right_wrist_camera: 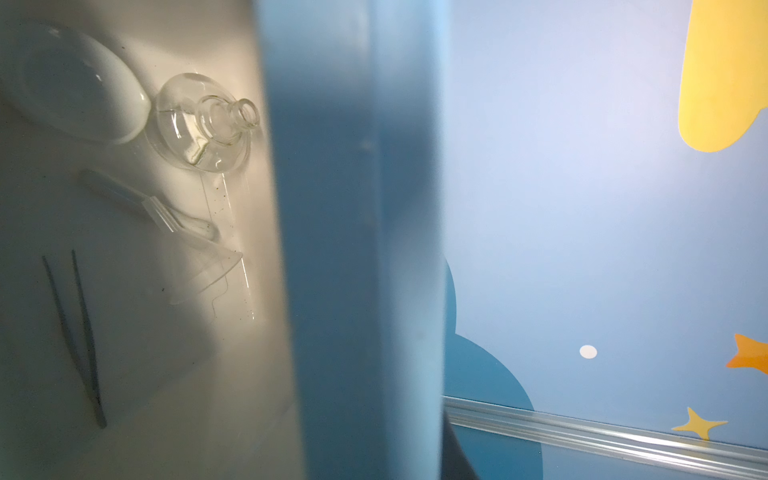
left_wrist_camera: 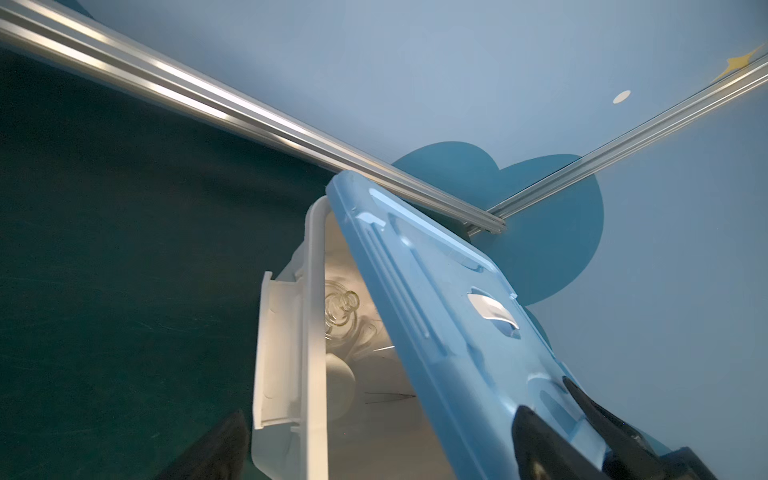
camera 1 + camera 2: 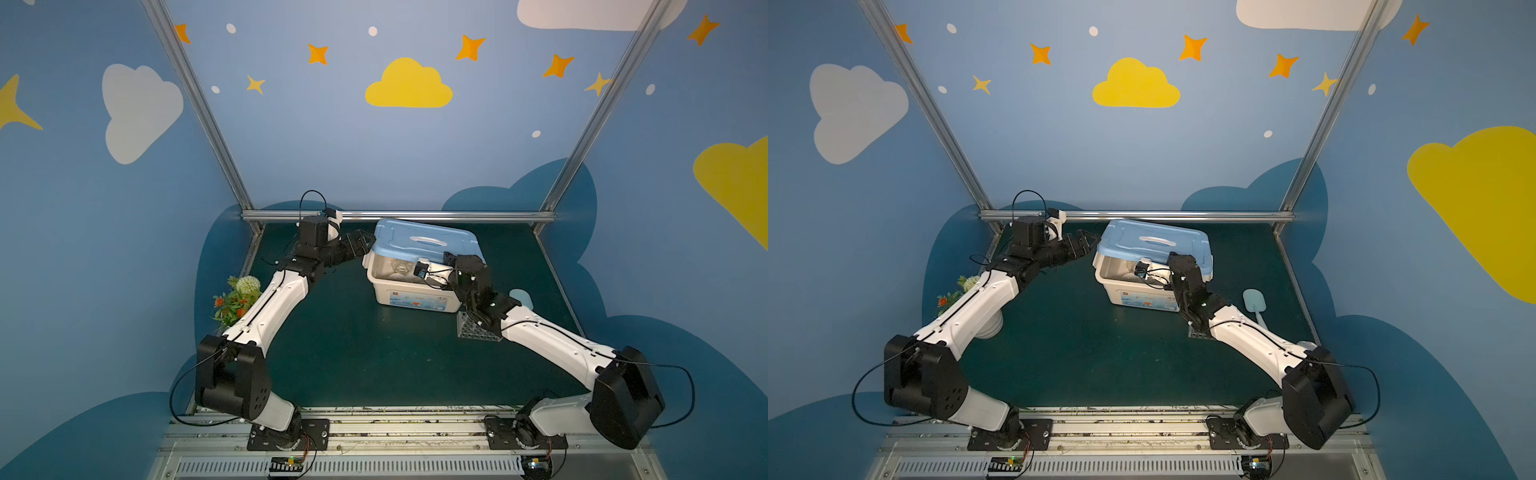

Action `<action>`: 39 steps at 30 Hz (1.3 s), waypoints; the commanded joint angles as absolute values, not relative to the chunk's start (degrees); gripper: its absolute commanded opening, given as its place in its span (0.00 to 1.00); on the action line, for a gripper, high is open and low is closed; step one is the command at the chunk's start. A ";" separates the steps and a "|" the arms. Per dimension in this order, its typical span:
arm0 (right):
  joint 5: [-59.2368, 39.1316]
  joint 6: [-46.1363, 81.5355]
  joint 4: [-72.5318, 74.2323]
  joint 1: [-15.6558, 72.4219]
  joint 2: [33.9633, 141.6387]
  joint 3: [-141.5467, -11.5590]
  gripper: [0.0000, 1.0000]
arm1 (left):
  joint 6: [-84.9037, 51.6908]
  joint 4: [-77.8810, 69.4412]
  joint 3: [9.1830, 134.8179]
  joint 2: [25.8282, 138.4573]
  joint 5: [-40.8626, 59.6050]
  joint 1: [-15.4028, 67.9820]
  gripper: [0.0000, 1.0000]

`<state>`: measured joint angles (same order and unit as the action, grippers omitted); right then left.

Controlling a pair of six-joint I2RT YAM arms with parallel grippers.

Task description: Organize the chemistry lab equipment

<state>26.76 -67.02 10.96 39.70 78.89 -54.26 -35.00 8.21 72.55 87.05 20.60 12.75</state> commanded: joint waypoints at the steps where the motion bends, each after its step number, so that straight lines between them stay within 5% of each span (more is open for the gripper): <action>1: 24.25 -67.29 9.93 41.47 79.98 -53.00 0.05 | -36.20 6.59 73.57 87.96 23.64 12.57 0.98; 20: 25.40 -68.90 5.11 45.48 78.80 -52.76 0.21 | -37.18 6.99 74.09 92.97 29.38 12.44 0.75; 39: 24.65 -66.58 -1.39 46.10 76.60 -53.50 0.50 | -35.68 8.98 75.15 96.92 28.85 13.52 0.55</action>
